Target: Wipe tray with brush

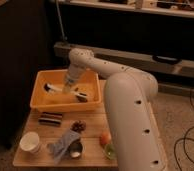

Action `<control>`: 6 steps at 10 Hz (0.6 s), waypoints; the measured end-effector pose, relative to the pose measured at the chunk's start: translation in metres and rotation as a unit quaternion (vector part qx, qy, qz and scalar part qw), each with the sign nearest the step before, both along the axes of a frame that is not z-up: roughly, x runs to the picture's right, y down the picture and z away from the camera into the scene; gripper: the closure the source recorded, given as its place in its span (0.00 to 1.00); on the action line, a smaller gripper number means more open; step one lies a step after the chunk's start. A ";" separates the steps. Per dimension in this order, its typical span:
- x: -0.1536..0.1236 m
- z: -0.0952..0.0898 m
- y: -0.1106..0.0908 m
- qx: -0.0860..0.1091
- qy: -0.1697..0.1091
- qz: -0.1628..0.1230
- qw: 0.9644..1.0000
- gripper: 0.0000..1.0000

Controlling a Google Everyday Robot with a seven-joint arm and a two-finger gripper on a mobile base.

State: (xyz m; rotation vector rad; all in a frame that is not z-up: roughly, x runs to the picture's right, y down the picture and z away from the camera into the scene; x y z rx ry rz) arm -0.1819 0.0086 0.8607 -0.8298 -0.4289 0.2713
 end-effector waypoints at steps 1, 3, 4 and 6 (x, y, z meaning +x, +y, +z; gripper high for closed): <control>0.001 0.000 0.000 0.001 0.005 0.002 1.000 1.00; 0.007 0.008 0.000 -0.001 0.018 0.003 1.000 1.00; 0.013 0.015 -0.002 -0.003 0.027 0.002 1.000 1.00; 0.024 0.038 -0.013 -0.007 0.044 0.003 0.999 1.00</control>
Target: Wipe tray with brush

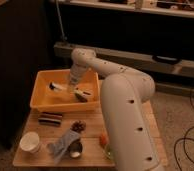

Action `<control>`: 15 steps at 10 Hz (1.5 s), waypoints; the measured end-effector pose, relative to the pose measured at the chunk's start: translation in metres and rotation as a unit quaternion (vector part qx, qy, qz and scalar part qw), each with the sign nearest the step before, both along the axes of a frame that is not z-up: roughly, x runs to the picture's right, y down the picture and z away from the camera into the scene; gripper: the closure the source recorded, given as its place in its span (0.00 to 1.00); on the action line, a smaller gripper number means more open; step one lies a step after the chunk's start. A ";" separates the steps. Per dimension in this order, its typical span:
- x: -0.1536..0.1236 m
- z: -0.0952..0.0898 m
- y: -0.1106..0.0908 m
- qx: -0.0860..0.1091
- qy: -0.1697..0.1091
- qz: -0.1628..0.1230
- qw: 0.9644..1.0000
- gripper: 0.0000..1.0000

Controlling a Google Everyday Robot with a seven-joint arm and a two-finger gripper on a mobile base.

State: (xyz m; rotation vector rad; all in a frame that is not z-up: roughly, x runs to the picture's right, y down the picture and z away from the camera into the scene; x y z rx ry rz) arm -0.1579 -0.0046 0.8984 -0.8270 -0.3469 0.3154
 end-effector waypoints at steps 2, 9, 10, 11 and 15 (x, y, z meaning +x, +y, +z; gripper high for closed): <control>0.003 0.024 -0.024 0.005 0.007 0.004 1.000 1.00; -0.035 0.022 -0.063 0.028 -0.048 0.010 0.998 1.00; -0.051 0.010 -0.057 0.033 -0.062 0.003 0.998 1.00; -0.064 0.000 -0.050 0.037 -0.072 -0.004 0.997 1.00; -0.111 -0.030 -0.012 0.036 -0.108 -0.036 0.993 1.00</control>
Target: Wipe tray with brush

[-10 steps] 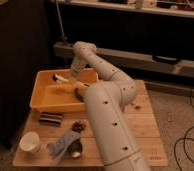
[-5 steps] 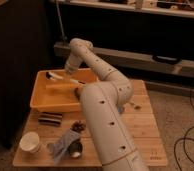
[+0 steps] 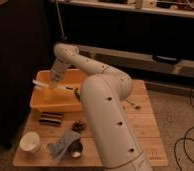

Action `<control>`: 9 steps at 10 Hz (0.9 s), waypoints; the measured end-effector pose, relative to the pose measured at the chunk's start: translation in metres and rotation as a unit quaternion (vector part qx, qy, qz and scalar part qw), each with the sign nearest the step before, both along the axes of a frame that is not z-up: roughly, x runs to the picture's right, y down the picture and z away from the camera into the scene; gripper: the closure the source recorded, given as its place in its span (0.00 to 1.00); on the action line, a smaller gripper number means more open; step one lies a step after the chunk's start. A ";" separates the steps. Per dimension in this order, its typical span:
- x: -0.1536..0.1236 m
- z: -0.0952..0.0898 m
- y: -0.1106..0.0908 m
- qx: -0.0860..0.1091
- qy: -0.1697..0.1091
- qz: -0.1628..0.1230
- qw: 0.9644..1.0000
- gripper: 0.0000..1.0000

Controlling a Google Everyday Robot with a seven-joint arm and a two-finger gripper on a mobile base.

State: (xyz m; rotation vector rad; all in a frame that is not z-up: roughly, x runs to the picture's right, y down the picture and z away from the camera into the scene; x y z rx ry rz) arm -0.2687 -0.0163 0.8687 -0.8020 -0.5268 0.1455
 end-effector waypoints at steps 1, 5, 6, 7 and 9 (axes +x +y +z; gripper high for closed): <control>0.004 -0.002 0.006 -0.003 0.000 -0.002 1.000 1.00; 0.064 -0.019 0.030 -0.003 0.009 0.007 1.000 1.00; 0.079 -0.025 0.038 -0.003 0.012 0.008 1.000 1.00; 0.093 -0.029 0.047 -0.005 0.018 0.011 1.000 1.00; 0.108 -0.026 0.052 -0.009 0.032 0.020 0.999 1.00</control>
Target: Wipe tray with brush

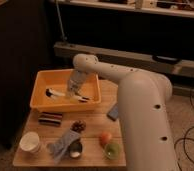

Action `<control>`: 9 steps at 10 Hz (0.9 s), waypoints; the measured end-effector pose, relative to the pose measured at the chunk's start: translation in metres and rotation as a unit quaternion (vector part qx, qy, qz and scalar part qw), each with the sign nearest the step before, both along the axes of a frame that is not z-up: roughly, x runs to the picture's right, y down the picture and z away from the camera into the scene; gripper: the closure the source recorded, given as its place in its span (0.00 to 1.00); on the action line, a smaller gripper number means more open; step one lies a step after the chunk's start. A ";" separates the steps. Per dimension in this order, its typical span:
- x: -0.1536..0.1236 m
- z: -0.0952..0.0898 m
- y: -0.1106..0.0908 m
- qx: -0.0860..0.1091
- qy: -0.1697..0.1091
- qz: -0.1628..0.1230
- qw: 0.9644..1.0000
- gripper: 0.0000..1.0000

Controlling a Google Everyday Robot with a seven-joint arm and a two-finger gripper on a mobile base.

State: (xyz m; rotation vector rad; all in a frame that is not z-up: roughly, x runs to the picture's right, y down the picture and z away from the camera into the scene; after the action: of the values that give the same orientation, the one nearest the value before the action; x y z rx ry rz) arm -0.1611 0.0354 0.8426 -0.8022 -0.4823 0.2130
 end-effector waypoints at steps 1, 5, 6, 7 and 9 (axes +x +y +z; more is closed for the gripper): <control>0.006 0.008 -0.003 -0.001 0.008 0.008 1.000 1.00; 0.019 0.042 -0.045 0.010 0.030 0.036 0.999 1.00; 0.014 0.049 -0.055 0.013 0.030 0.039 0.999 1.00; 0.010 0.054 -0.061 0.014 0.029 0.041 0.999 1.00; -0.009 0.061 -0.073 0.019 0.023 0.044 0.999 1.00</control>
State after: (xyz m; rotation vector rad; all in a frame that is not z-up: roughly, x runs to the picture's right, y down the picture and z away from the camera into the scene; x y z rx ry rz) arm -0.1700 -0.0378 0.9037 -0.7380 -0.4768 0.3030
